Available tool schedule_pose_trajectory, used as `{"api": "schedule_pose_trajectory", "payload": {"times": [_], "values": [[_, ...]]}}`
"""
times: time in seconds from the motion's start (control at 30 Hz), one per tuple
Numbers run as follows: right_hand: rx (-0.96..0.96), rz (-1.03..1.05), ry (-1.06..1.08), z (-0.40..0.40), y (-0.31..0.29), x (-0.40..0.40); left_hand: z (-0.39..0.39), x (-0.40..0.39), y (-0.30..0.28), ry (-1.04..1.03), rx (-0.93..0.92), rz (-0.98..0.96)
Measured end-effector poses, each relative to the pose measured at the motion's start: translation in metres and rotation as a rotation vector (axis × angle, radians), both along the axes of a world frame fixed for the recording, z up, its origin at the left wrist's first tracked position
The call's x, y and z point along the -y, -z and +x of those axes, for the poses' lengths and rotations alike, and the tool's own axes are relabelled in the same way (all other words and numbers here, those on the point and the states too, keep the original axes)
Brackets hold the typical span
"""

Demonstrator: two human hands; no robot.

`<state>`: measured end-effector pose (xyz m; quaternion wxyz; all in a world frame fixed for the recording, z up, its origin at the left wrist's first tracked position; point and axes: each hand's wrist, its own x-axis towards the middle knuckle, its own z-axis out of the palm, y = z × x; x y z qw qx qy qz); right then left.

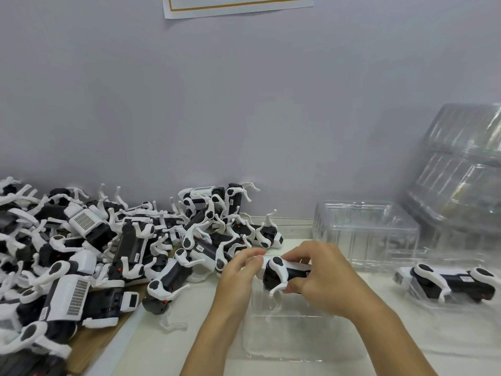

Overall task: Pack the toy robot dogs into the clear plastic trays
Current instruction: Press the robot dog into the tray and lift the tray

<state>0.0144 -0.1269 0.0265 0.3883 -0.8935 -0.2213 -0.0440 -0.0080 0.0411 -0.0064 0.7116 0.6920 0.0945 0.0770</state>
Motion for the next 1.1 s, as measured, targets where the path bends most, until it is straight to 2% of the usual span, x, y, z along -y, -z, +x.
{"api": "schedule_pose_trajectory", "payload": {"times": [0.27,0.53,0.7,0.93,1.1], "values": [[0.041,-0.041,0.026,-0.0003,0.0056,-0.0046,0.0017,-0.0013,0.0011,-0.032,0.031,0.138],[0.069,-0.108,0.026,-0.0011,0.0051,-0.0055,0.0027,-0.0031,0.0007,-0.052,-0.007,0.131],[0.072,-0.119,0.013,-0.0027,0.0035,-0.0062,0.0053,-0.0054,0.0022,-0.048,-0.045,0.068],[0.076,-0.09,0.012,0.0007,0.0049,-0.0079,0.007,-0.0042,-0.003,-0.035,-0.145,-0.135],[0.098,-0.125,0.003,0.0015,0.0037,-0.0058,0.0067,-0.0052,-0.0043,-0.001,-0.126,-0.119]]}}
